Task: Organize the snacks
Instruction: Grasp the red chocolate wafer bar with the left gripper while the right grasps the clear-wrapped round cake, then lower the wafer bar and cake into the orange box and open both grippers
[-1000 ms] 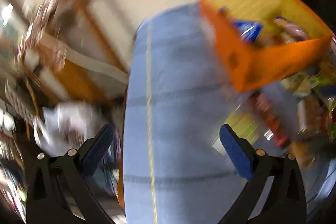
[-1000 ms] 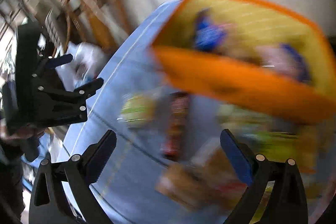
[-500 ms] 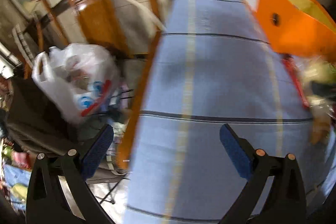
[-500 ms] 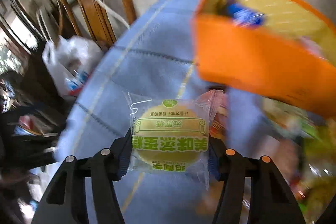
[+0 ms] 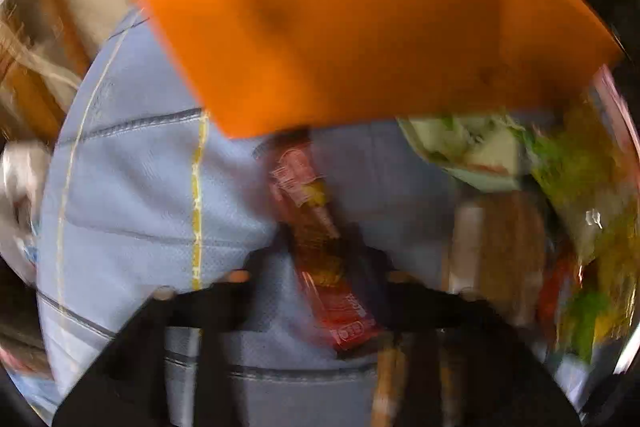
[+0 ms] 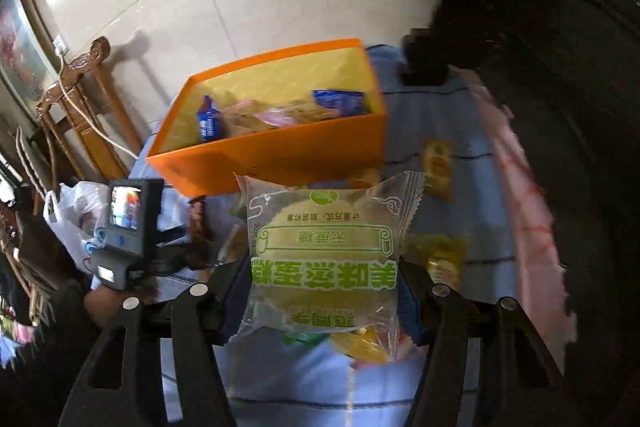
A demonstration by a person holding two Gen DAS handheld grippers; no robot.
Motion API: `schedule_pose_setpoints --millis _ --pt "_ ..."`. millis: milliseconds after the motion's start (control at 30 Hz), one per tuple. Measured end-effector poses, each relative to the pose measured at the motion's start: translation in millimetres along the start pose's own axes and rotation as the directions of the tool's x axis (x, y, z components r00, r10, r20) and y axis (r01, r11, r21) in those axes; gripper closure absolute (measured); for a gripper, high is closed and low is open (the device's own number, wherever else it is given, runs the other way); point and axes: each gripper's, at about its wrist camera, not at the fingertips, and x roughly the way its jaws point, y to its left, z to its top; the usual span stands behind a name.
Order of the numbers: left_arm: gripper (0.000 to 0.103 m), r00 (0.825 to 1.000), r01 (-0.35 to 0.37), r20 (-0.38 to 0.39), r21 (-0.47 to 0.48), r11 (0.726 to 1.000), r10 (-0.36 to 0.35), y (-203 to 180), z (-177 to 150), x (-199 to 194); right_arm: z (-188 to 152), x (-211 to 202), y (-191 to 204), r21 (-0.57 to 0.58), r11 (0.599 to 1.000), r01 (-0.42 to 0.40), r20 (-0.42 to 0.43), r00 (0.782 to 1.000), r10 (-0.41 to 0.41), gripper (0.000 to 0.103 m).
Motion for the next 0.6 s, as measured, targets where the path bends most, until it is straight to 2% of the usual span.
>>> schedule_pose_setpoints --millis 67,100,167,233,333,433,500,600 --pt "0.08 0.998 0.057 -0.024 -0.042 0.997 -0.058 16 -11 -18 -2 0 2 0.013 0.999 -0.029 0.004 1.0 0.029 0.042" --pt "0.08 0.998 0.052 -0.017 -0.063 0.997 -0.053 28 -19 -35 0 1 3 0.019 0.999 -0.036 0.006 0.999 0.036 0.042" --pt "0.08 0.999 0.0 0.048 -0.059 0.998 0.003 42 -31 -72 6 3 -1 0.023 0.999 -0.043 0.017 0.999 0.043 0.042" --pt "0.08 0.992 -0.058 0.114 -0.041 0.997 0.062 51 -39 -114 13 9 3 0.015 0.999 -0.041 0.029 0.999 0.04 0.042" --pt "0.08 0.981 -0.045 0.186 -0.054 0.998 0.054 64 -29 -160 42 12 15 -0.009 0.997 -0.071 0.081 0.994 0.071 0.042" --pt "0.08 0.965 -0.066 0.251 -0.043 0.997 0.075 66 5 -186 85 13 27 -0.017 0.995 -0.102 0.123 0.987 0.103 0.042" --pt "0.08 0.956 -0.054 0.285 -0.039 0.998 0.063 67 45 -191 122 19 40 -0.059 0.996 -0.067 0.137 0.988 0.075 0.042" --pt "0.08 0.94 -0.079 0.33 -0.024 0.997 0.082 60 91 -199 161 31 47 -0.056 0.996 -0.075 0.116 0.99 0.081 0.042"
